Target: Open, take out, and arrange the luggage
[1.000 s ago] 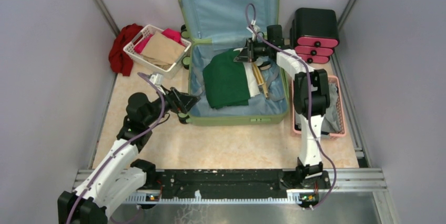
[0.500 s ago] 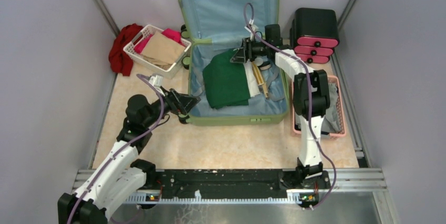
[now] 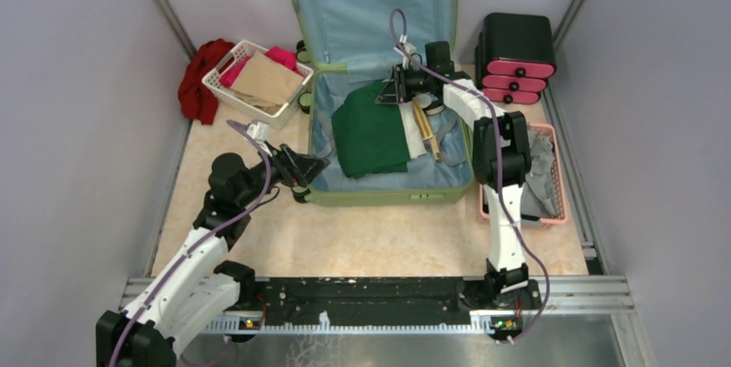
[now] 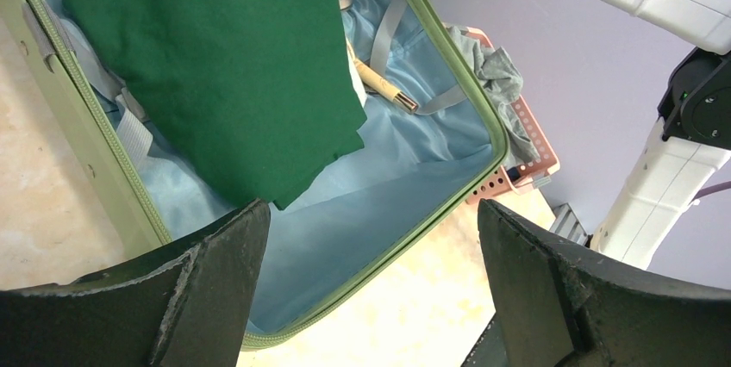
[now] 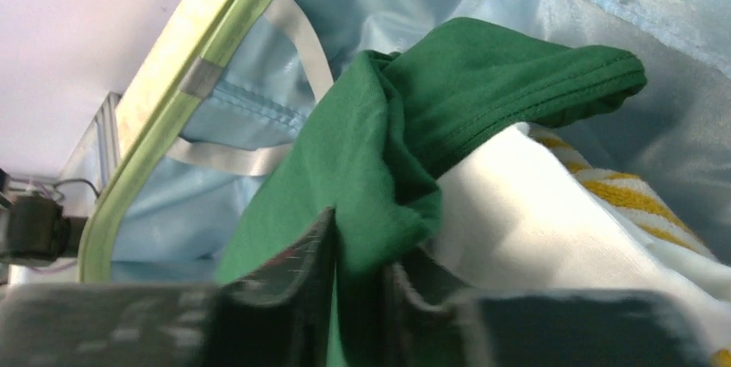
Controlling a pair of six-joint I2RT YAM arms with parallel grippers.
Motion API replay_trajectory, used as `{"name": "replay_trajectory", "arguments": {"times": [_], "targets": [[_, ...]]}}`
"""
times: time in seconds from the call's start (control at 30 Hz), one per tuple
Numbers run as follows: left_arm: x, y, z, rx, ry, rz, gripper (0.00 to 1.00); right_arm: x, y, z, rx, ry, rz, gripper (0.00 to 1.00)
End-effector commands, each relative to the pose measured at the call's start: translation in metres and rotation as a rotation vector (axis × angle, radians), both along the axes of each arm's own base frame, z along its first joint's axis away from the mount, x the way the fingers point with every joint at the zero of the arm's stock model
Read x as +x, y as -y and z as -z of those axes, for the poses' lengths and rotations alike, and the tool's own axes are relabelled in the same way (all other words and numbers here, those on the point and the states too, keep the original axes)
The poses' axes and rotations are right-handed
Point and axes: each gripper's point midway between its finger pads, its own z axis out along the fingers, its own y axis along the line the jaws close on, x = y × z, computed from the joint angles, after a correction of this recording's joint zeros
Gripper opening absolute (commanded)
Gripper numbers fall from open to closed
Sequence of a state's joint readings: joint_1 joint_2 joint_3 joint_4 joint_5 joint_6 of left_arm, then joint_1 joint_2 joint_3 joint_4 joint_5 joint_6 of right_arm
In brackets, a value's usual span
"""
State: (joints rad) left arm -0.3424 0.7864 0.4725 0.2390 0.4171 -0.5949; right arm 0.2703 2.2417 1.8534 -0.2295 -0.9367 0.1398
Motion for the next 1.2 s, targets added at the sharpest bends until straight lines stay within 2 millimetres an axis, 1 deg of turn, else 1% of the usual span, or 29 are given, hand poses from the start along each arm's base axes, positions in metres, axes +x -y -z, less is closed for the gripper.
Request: {"name": "replay_trajectory", "arguments": {"times": [0.0, 0.07, 0.13, 0.17, 0.2, 0.23, 0.27, 0.4, 0.57, 0.67, 0.7, 0.87, 0.93, 0.97, 1.17], "targets": [[-0.002, 0.002, -0.012, -0.017, 0.039, 0.017, 0.96, -0.004, -0.011, -0.034, 0.019, 0.1, -0.054, 0.15], [-0.003, 0.002, -0.014, -0.018, 0.043, 0.017, 0.96, -0.009, -0.009, -0.051, 0.015, 0.144, -0.063, 0.05], [-0.003, 0.003, -0.015, -0.02, 0.048, 0.019, 0.96, -0.014, -0.005, -0.069, 0.006, 0.197, -0.067, 0.0], [-0.004, 0.003, -0.016, -0.022, 0.049, 0.021, 0.96, -0.018, -0.004, -0.083, 0.004, 0.233, -0.068, 0.0], [-0.004, 0.003, -0.017, -0.022, 0.051, 0.021, 0.96, -0.02, -0.002, -0.088, 0.002, 0.241, -0.065, 0.0], [-0.004, 0.003, -0.017, -0.023, 0.053, 0.023, 0.96, -0.024, 0.001, -0.101, -0.006, 0.292, -0.068, 0.0], [-0.005, 0.003, -0.019, -0.024, 0.058, 0.026, 0.96, -0.027, 0.003, -0.109, -0.011, 0.317, -0.065, 0.0], [-0.008, 0.004, -0.023, -0.02, 0.073, 0.045, 0.96, -0.038, 0.013, -0.133, -0.043, 0.39, -0.049, 0.0], [-0.012, 0.006, -0.029, -0.001, 0.103, 0.071, 0.96, -0.049, 0.027, -0.146, -0.124, 0.458, -0.036, 0.0], [-0.013, 0.007, -0.032, 0.019, 0.133, 0.09, 0.96, -0.052, 0.038, -0.147, -0.198, 0.475, -0.021, 0.0], [-0.012, 0.007, -0.033, 0.025, 0.142, 0.091, 0.96, -0.054, 0.042, -0.145, -0.229, 0.466, -0.017, 0.0], [-0.009, 0.01, -0.033, 0.028, 0.146, 0.106, 0.96, -0.052, 0.062, -0.136, -0.357, 0.462, 0.025, 0.0], [-0.009, 0.012, -0.032, 0.019, 0.139, 0.115, 0.96, -0.052, 0.068, -0.136, -0.39, 0.463, 0.045, 0.0], [-0.01, 0.013, -0.031, 0.016, 0.136, 0.119, 0.96, -0.052, 0.07, -0.138, -0.399, 0.469, 0.054, 0.0], [-0.009, 0.012, -0.028, 0.018, 0.132, 0.112, 0.96, -0.052, 0.076, -0.166, -0.386, 0.527, 0.114, 0.0]]}}
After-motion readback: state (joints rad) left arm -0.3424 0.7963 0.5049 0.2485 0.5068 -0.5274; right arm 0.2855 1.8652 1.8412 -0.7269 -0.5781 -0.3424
